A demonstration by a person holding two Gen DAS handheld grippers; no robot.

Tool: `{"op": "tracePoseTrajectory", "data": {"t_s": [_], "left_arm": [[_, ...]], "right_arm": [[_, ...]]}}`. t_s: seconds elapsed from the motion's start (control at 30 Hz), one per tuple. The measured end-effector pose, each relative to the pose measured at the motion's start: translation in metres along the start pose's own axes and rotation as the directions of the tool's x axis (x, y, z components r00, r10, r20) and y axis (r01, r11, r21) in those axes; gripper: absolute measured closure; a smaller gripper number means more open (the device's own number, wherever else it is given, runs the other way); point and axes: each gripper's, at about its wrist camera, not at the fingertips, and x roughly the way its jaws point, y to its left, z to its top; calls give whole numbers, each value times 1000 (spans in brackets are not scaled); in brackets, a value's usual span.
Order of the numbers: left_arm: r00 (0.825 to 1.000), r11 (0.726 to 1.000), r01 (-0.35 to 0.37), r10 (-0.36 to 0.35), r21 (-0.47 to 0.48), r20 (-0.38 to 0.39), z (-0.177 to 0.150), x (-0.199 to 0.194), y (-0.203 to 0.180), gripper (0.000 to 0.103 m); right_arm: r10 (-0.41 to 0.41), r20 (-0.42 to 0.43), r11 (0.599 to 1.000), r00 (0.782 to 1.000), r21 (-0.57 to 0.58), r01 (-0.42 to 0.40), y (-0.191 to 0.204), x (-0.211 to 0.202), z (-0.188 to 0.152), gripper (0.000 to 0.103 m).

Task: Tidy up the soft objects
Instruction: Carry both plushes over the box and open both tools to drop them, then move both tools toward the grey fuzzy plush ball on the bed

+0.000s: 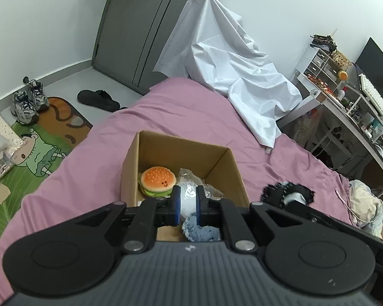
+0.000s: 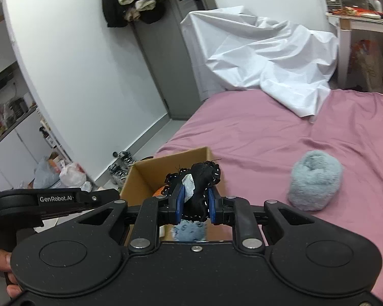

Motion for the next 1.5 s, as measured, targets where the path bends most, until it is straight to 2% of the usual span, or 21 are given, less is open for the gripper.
{"op": "tracePoseTrajectory", "data": {"t_s": [0.07,0.17,0.23,0.27,0.33,0.43,0.57,0.63,0.73,0.93,1.0,1.5], "left_arm": [[1000,1000,-15,15,0,-2,-2,-2,3,86],[999,999,-34,34,-5,12,-3,-8,8,65],[998,998,-56,56,-7,32,-3,-12,11,46],[997,998,-67,67,-7,40,-3,-14,12,42],[994,996,-90,90,-8,60,-3,-17,12,27],[989,993,-116,116,-11,87,-2,-20,12,17],[986,990,-139,139,-1,98,-2,-20,8,12],[985,990,-142,141,7,96,-3,-17,5,11],[987,991,-135,132,24,92,-4,-15,-3,10],[989,989,-121,113,83,94,-4,-14,-28,9],[989,988,-118,109,96,95,-5,-13,-36,9],[995,982,-86,77,167,64,-8,7,-92,9]], "right_arm": [[15,-6,1000,1000,-7,-15,6,3,0,83],[55,-17,998,998,-13,-55,14,7,0,83],[113,-45,994,993,-5,-113,18,9,1,76],[136,-58,991,989,4,-136,19,10,0,76],[146,-69,989,987,8,-146,20,10,-2,69],[134,-66,991,989,18,-133,15,4,-6,56],[95,-53,995,994,27,-93,4,-6,-9,45],[70,-39,997,997,25,-69,-1,-11,-10,31],[39,-21,999,999,25,-39,-11,-17,-9,19],[-30,33,999,999,38,29,-29,-33,-6,4],[-47,53,998,997,46,45,-35,-37,-6,0],[-128,80,983,989,143,116,-95,-57,-7,0]]}}
